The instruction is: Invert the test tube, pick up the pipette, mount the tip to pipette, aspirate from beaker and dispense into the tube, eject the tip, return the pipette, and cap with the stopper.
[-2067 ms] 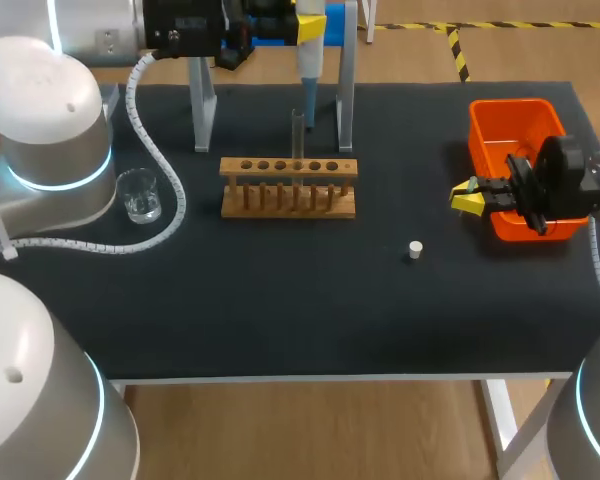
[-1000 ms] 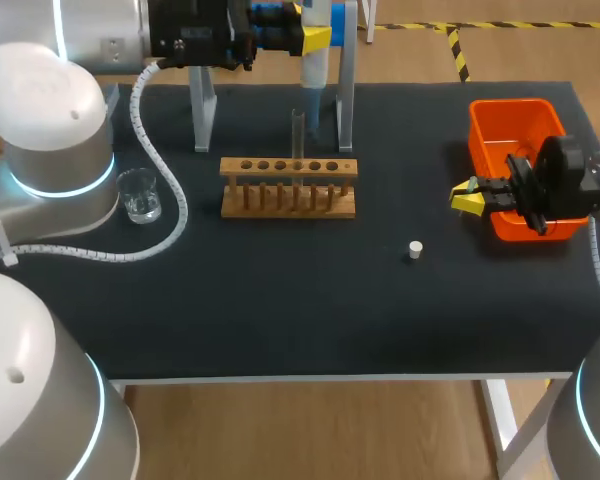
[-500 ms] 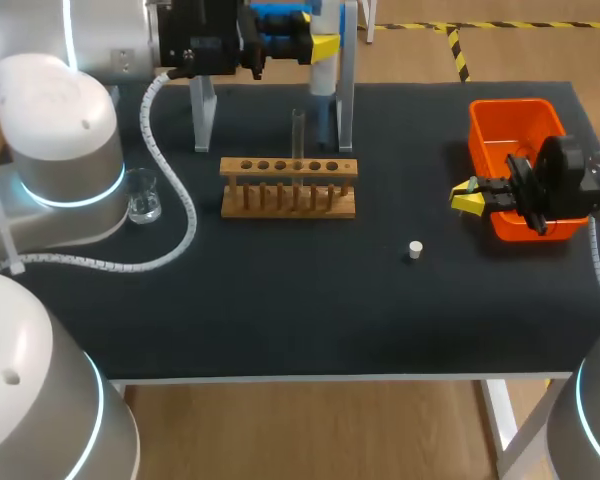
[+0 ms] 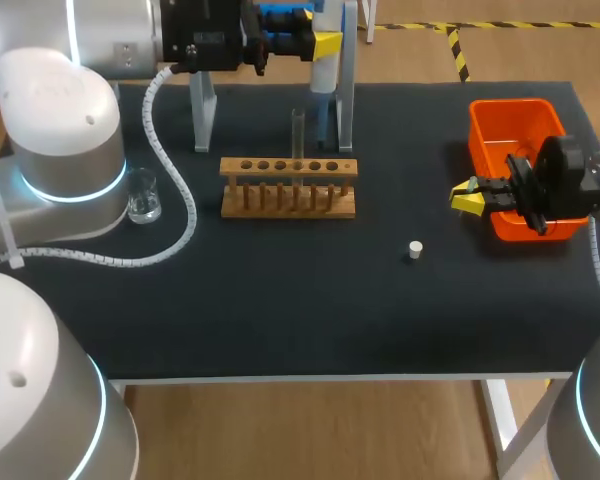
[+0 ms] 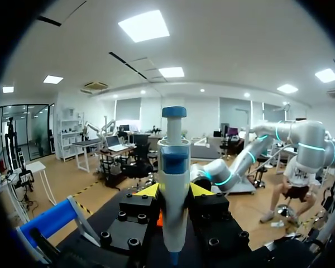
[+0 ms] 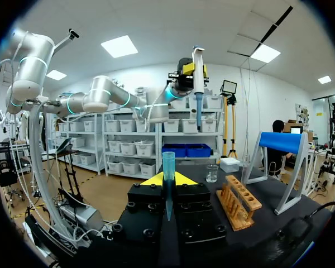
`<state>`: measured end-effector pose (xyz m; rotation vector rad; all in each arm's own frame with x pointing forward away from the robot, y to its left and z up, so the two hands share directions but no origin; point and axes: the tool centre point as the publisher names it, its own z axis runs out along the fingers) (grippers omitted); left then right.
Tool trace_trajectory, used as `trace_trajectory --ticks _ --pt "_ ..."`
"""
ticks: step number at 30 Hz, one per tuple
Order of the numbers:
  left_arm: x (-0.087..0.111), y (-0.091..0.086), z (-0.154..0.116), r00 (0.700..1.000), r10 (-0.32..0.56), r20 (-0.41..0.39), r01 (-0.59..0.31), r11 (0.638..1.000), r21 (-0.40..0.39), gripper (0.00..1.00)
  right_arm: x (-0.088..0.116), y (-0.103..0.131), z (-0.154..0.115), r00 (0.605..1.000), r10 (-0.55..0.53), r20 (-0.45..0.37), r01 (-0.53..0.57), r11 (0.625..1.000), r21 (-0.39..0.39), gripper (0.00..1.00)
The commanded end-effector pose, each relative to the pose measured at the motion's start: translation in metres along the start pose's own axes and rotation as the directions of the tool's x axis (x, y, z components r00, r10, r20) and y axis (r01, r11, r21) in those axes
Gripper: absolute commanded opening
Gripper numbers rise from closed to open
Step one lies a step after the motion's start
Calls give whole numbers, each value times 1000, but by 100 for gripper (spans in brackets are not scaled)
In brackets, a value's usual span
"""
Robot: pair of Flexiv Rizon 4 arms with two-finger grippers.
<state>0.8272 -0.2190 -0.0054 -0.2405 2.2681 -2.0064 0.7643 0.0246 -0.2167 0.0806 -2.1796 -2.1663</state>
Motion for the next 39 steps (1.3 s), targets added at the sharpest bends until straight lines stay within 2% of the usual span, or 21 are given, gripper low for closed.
trace_trajectory --ticks 1,35,39 --pt "0 -1 1 1000 -1 2 1 1000 -2 0 1 0 -1 1000 -1 -1 1 1000 1 0" --pt "0 -1 1 1000 -1 2 1 1000 -2 0 1 0 -1 1000 -1 -1 1 1000 1 0" --pt "0 -1 1 1000 -1 2 1 1000 -2 0 -5 7 17 1000 -9 16 9 1000 11 0"
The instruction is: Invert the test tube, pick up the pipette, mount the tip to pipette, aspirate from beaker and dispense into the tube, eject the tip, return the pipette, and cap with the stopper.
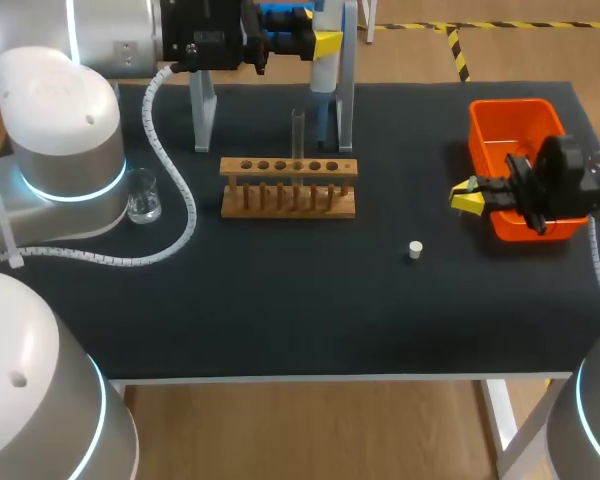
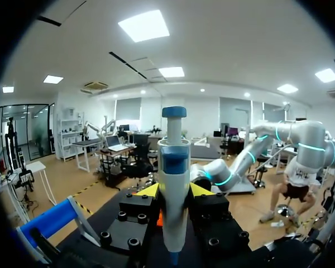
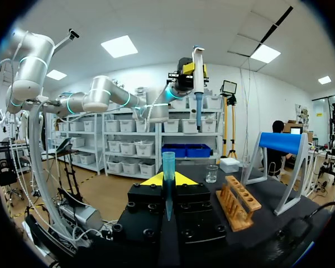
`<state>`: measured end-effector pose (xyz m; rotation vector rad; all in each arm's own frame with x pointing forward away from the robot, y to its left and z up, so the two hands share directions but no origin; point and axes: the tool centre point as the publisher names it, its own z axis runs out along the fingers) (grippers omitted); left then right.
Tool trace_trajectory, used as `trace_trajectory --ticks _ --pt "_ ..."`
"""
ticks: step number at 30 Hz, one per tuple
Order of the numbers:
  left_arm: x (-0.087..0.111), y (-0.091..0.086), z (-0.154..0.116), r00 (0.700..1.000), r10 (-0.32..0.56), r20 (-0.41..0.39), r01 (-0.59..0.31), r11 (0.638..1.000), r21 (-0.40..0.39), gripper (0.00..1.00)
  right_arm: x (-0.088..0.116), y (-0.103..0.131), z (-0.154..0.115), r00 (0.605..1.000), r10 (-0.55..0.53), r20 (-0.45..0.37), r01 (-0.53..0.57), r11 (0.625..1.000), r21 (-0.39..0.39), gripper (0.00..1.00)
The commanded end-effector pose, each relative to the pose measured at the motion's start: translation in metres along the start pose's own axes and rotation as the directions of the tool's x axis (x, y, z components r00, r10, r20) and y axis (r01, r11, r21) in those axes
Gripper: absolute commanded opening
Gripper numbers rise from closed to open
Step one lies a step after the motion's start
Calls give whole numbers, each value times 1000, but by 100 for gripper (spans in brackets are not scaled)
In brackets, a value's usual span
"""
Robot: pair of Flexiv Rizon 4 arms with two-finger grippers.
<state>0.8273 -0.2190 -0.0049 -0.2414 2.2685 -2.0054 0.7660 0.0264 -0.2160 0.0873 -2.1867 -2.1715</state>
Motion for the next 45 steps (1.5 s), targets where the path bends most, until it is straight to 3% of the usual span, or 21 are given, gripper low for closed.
trace_trajectory --ticks 1,11,27,45 --pt "0 -1 1 1000 -1 2 1 1000 -1 0 -4 7 21 1000 0 17 -1 1000 14 0" --pt "0 -1 1 1000 -1 2 1 1000 -1 0 -24 14 72 999 12 29 -14 999 47 0" --pt "0 -1 1 1000 -1 2 1 1000 -1 0 -24 17 132 1000 8 4 -9 999 46 0" --pt "0 -1 1 1000 -1 2 1 1000 -1 0 -26 14 140 1000 4 3 -4 999 48 0"
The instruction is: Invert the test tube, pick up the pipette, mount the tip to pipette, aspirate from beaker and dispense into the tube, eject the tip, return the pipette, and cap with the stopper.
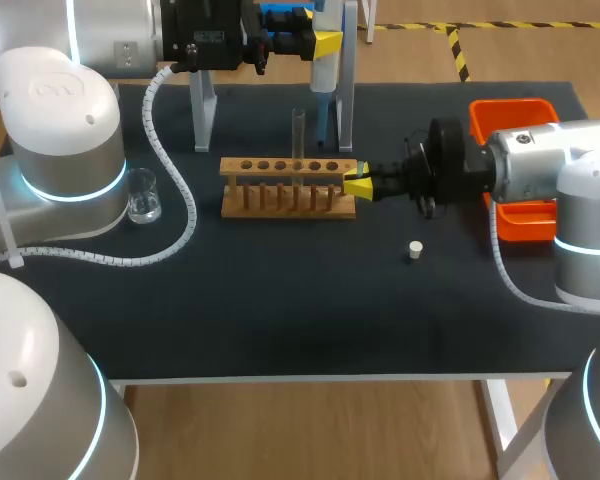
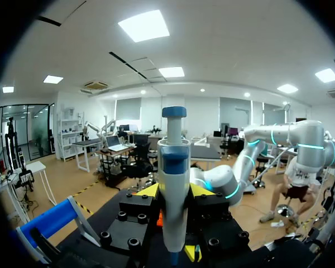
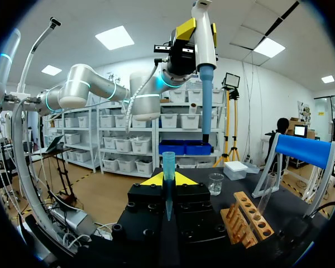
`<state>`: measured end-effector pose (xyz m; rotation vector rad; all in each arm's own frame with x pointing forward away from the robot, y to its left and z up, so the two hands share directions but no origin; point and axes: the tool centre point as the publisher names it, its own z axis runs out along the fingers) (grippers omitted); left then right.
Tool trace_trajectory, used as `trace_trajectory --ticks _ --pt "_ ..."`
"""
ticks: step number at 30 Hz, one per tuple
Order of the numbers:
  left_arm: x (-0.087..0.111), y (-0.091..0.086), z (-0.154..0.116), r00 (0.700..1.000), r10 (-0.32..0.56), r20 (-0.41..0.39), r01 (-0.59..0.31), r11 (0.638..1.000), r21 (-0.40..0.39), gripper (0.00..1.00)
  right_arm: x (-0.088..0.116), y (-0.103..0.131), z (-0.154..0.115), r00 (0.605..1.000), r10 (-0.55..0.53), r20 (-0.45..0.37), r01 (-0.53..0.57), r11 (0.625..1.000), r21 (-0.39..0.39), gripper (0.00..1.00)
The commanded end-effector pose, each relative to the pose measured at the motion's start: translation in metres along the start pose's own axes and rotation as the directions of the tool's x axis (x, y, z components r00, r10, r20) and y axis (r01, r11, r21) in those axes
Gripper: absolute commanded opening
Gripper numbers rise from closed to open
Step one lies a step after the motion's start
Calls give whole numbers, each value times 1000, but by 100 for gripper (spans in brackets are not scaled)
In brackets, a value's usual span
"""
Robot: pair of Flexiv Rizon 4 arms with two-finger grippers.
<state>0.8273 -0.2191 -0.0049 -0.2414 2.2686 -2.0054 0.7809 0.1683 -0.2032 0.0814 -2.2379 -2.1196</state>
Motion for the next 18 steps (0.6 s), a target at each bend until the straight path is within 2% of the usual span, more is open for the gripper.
trace_trajectory --ticks 1,18 --pt "0 -1 1 1000 -1 2 1 1000 -1 0 0 0 0 1000 0 0 0 1000 1 0" --pt "1 -1 1 1000 2 6 -2 1000 -4 0 0 0 0 1000 0 0 0 1000 1 0"
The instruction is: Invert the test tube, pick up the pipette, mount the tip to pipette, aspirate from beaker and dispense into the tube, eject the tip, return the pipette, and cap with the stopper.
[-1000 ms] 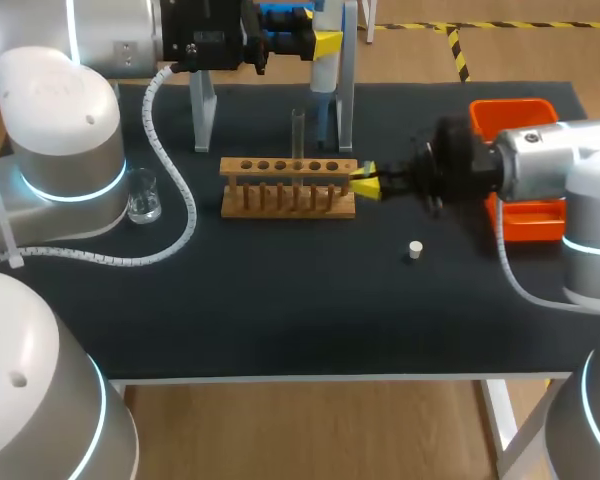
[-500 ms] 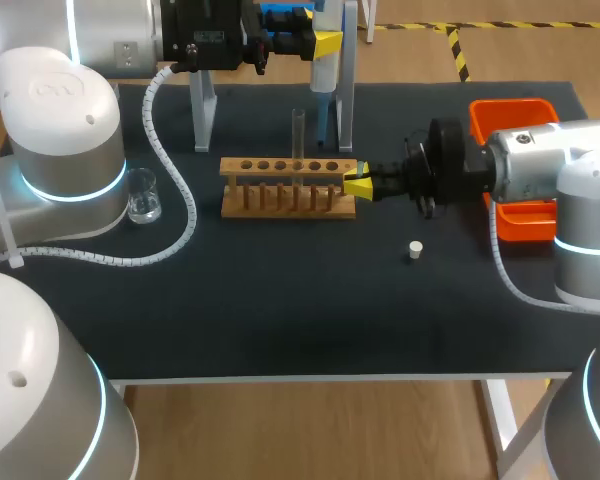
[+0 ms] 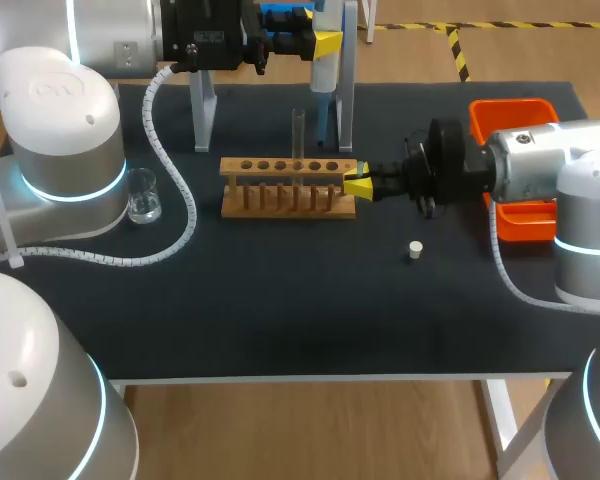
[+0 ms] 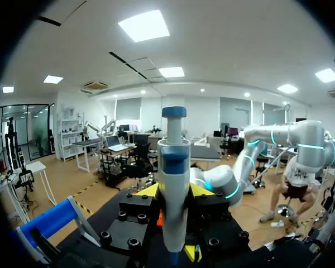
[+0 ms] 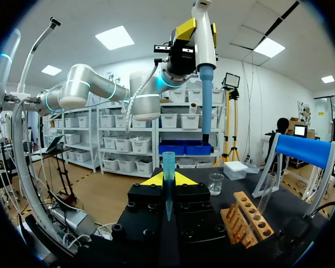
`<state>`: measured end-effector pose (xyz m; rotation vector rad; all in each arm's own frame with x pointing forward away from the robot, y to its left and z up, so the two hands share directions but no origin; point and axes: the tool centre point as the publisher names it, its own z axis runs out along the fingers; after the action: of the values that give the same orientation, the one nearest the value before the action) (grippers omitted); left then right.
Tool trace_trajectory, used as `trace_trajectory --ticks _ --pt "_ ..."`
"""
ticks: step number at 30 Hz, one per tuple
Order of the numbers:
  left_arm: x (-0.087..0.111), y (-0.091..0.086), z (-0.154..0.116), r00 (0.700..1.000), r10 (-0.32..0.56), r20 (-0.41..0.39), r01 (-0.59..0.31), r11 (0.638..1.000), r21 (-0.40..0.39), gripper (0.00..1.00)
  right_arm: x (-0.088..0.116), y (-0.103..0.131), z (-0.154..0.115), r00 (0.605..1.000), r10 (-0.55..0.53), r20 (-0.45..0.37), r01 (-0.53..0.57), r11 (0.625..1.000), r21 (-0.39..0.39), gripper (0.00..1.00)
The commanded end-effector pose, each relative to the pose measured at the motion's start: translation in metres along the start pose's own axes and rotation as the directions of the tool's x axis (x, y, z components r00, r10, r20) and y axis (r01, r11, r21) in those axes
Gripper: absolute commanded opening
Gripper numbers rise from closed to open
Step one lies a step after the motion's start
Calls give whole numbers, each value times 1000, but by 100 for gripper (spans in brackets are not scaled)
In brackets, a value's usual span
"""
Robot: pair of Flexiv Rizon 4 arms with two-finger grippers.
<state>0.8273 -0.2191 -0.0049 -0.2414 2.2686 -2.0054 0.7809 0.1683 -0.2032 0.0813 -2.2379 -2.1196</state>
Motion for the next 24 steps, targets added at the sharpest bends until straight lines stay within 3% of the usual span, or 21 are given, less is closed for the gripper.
trace_trajectory --ticks 1,24 --pt "2 -1 0 1000 3 7 -3 1000 -2 0 0 0 0 1000 0 0 0 1000 1 0" --pt "9 -3 1 998 51 42 -50 999 -19 0 0 0 0 1000 0 0 0 1000 1 0"
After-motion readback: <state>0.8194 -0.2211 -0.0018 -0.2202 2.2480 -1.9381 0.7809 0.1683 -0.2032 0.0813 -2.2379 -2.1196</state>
